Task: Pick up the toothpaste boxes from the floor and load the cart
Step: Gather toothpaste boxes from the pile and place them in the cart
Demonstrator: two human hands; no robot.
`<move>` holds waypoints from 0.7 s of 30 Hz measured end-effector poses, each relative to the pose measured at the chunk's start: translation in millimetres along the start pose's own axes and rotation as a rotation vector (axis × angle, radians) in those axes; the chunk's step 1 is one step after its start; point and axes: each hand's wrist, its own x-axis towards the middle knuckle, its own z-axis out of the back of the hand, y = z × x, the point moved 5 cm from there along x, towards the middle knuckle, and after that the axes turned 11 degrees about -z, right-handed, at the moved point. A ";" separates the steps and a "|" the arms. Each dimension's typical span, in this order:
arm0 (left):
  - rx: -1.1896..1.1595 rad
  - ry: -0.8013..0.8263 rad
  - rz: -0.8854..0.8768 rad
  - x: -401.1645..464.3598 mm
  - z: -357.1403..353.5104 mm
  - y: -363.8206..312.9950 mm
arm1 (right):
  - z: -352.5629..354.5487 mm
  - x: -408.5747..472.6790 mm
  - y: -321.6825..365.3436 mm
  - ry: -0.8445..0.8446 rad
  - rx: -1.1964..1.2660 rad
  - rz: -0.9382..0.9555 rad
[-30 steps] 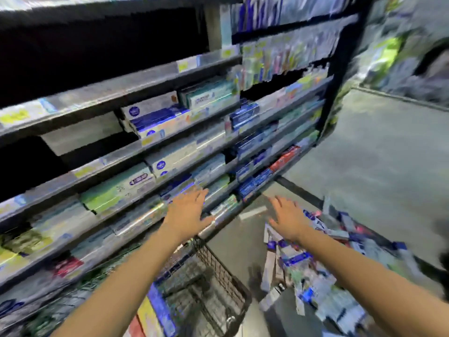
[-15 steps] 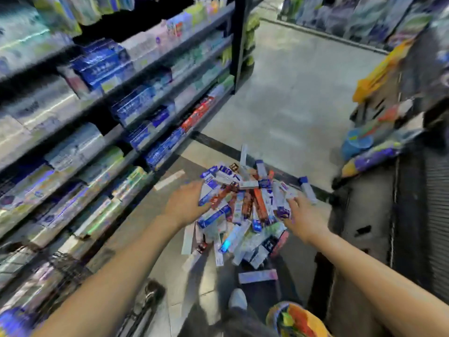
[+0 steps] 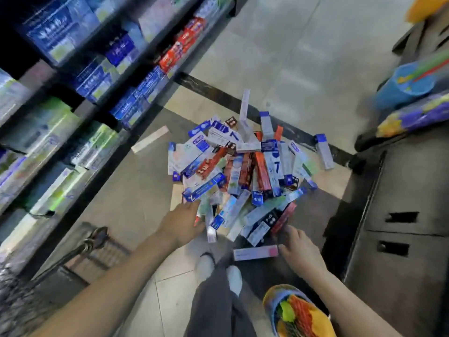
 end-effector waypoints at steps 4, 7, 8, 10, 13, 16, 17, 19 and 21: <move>-0.011 0.080 0.007 49.1 -56.9 29.2 | -63.4 44.8 -1.1 0.112 0.099 -0.092; -0.017 0.114 0.021 86.5 -102.2 52.3 | -113.6 77.0 9.3 0.187 0.152 -0.112; -0.017 0.127 0.015 99.6 -118.2 60.0 | -130.6 88.1 16.4 0.211 0.170 -0.102; 0.001 0.145 0.009 126.1 -150.2 74.9 | -162.6 112.1 34.3 0.250 0.217 -0.087; 0.061 0.175 0.021 164.4 -197.9 100.2 | -210.5 153.2 69.3 0.318 0.263 -0.073; 0.019 0.185 0.022 202.9 -247.8 129.3 | -252.0 199.7 101.5 0.326 0.322 -0.062; 0.001 0.187 0.013 216.5 -263.1 138.0 | -263.7 215.4 110.1 0.323 0.333 -0.062; -0.013 0.193 0.008 243.2 -293.7 154.3 | -287.9 245.9 122.1 0.324 0.361 -0.071; -0.021 0.202 -0.004 263.3 -312.5 161.5 | -301.1 269.2 127.6 0.323 0.430 -0.110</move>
